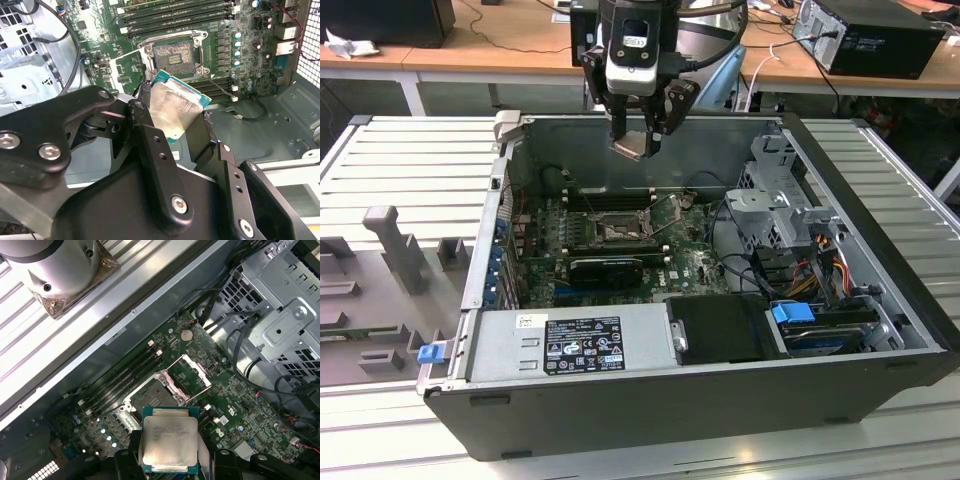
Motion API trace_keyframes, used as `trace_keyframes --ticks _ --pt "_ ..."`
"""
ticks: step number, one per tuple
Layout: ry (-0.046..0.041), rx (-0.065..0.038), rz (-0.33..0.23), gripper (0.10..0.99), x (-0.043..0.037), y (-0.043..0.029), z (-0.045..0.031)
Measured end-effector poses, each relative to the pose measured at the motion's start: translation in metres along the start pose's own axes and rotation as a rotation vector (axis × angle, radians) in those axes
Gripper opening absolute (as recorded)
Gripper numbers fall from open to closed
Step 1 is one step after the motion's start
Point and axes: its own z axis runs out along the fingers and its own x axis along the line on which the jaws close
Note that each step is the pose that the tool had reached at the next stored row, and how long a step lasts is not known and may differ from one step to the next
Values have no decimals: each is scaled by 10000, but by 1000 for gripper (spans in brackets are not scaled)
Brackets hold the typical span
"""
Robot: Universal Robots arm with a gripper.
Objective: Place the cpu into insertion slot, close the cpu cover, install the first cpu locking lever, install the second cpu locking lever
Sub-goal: 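Place the cpu into insertion slot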
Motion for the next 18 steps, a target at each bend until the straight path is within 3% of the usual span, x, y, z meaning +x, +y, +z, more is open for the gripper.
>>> trace_keyframes --ticks 18 --pt "-47 -13 539 529 0 0 0"
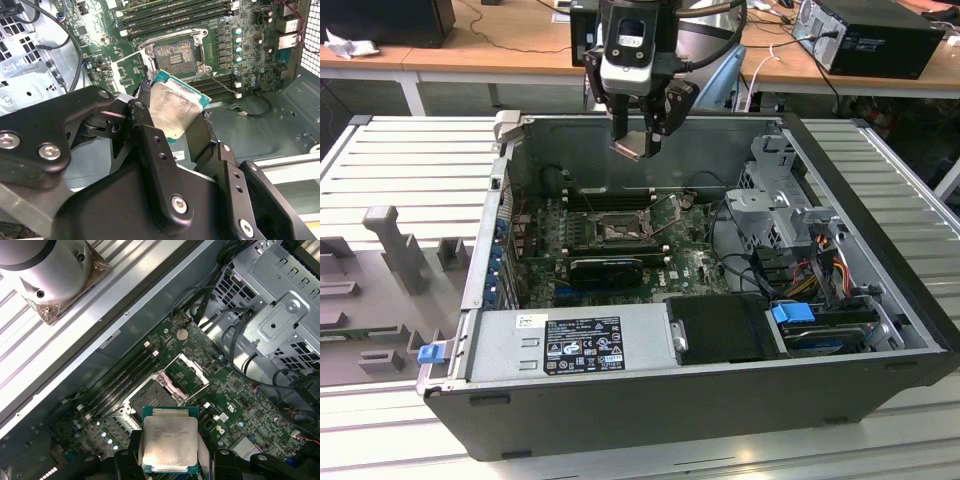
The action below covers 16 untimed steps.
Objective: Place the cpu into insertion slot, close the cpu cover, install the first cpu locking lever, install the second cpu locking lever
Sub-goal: 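Place the cpu into insertion slot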
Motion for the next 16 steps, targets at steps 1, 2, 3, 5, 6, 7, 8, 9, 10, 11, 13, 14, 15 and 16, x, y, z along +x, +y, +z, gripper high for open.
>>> trace_keyframes --ticks 1,2,3,5,6,7,8,9,10,11,13,14,15,16 --pt "-3 0 29 529 0 0 0" --pt "-5 -1 51 529 0 0 0" --pt "-7 -1 80 529 0 0 0" --pt "-12 -4 137 529 0 0 0" --pt "-14 -4 159 529 0 0 0" --pt "-17 -5 193 529 0 0 0" --pt "-19 -5 217 529 0 0 0" --pt "-25 -7 275 529 0 0 0" --pt "-29 -8 326 529 0 0 0" --pt "-34 -9 383 529 0 0 0" --pt "-43 -11 476 529 0 0 0" --pt "-48 -13 548 529 0 0 1" --pt "-55 -15 625 529 0 0 1" --pt "-62 -17 698 529 0 0 2"
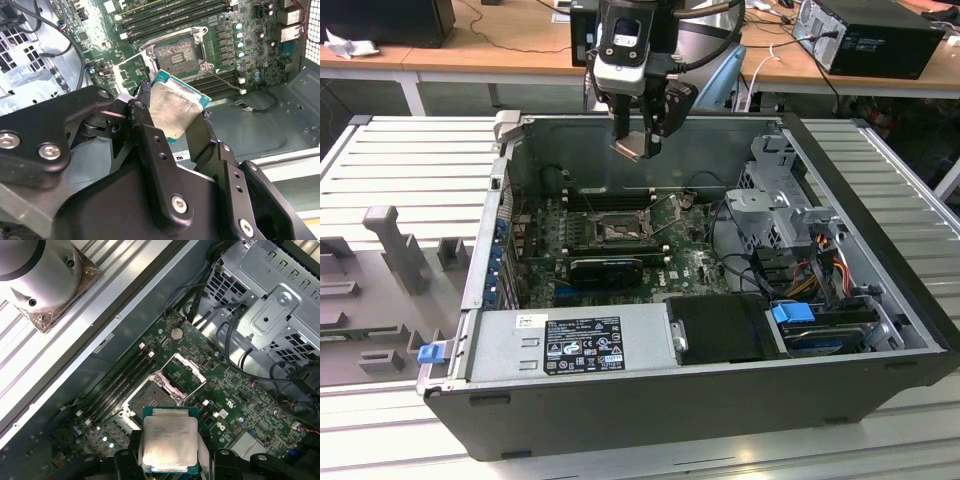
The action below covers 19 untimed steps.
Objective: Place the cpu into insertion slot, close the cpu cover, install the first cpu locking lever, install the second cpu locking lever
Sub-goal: 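Place the cpu into insertion slot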
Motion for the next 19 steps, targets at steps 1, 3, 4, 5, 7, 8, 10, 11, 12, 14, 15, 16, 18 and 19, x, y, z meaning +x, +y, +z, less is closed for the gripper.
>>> trace_keyframes --ticks 1,3,4,5,7,8,10,11,12,14,15,16,18,19 --pt "-11 -2 119 529 0 0 1" --pt "-47 -12 531 529 0 0 3" --pt "-60 -16 688 529 0 0 3" --pt "-66 -17 756 529 0 0 3" --pt "-80 -22 907 529 0 -1 4" --pt "-83 -22 949 529 0 -1 4" --pt "-92 -24 1040 529 0 -1 5" --pt "-94 -25 1068 529 0 -1 5" --pt "-97 -26 1100 529 0 -1 5" --pt "-102 -27 1162 529 0 -1 5" --pt "-104 -27 1184 529 0 -1 5" --pt "-108 -29 1235 529 0 -1 5" --pt "-114 -30 1287 529 0 -1 5" --pt "-117 -31 1333 529 0 -1 6"
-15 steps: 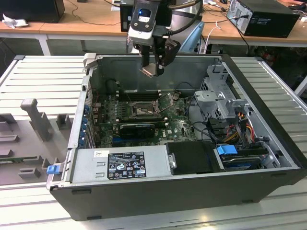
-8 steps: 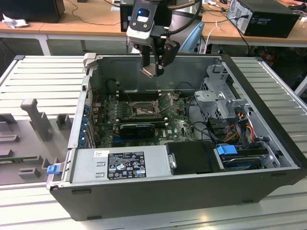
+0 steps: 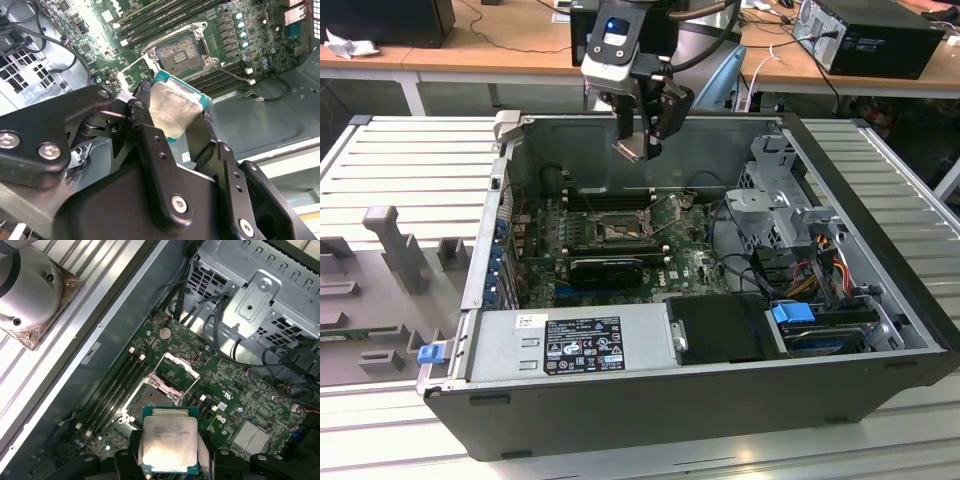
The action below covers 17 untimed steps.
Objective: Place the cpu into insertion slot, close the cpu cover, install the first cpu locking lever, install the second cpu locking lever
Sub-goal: 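Place the cpu into insertion slot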
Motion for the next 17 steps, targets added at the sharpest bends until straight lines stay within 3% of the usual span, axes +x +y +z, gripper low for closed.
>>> trace_keyframes --ticks 17 --pt "-82 -23 921 529 0 -1 4"
